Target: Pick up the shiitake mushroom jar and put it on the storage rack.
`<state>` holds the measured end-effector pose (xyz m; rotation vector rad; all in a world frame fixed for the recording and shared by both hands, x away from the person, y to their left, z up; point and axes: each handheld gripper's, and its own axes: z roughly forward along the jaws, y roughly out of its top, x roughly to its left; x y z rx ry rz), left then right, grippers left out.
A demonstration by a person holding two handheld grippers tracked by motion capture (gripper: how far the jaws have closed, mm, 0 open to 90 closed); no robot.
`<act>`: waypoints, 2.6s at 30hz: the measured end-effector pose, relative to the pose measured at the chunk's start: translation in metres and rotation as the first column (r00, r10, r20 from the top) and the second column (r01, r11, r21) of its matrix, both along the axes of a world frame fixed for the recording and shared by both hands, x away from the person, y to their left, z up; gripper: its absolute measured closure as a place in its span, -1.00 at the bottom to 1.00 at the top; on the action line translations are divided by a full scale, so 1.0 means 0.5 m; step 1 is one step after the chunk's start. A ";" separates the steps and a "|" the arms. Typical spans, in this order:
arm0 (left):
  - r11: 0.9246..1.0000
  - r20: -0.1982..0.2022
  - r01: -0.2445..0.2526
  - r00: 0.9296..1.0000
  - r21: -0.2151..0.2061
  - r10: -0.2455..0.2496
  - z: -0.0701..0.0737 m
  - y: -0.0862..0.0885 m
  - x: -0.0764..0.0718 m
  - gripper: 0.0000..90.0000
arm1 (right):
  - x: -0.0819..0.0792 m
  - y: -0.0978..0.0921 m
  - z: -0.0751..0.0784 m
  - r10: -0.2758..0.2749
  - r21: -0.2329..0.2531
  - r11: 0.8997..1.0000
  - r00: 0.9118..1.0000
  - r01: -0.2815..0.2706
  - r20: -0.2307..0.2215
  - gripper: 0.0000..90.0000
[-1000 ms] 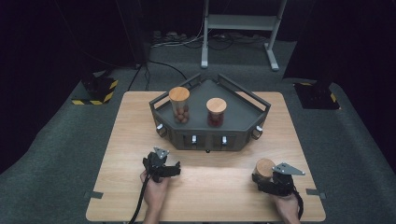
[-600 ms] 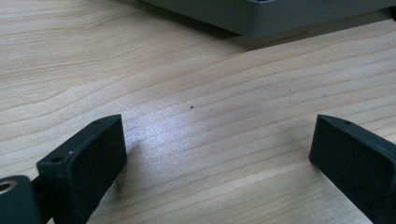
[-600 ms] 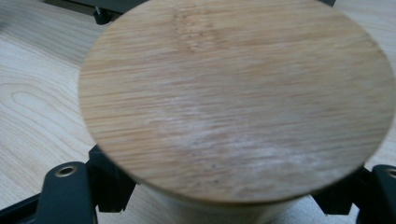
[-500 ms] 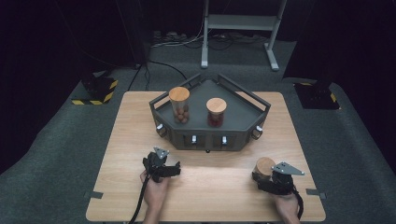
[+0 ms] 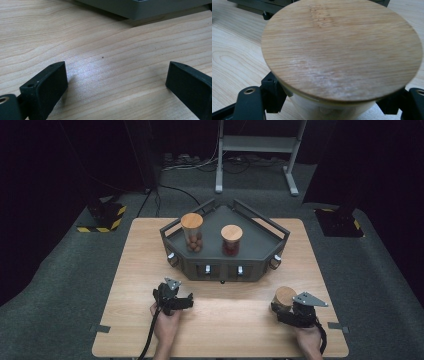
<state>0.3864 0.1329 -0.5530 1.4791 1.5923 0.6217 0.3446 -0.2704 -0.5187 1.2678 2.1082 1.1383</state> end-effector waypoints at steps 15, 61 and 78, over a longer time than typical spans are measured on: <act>1.000 0.001 -0.001 1.000 -0.002 0.001 0.000 0.000 0.000 -0.92 | 0.005 0.006 0.024 -0.001 0.009 1.000 1.000 0.000 0.008 -0.45; 1.000 0.001 0.003 1.000 -0.002 -0.003 0.000 0.000 0.001 -0.93 | 0.028 0.027 0.096 0.024 0.040 0.999 0.998 -0.026 0.065 -0.44; 1.000 -0.001 0.006 1.000 0.002 -0.006 0.000 0.000 0.001 -0.94 | 0.037 0.034 0.144 0.040 0.050 0.998 0.996 -0.044 0.082 -0.44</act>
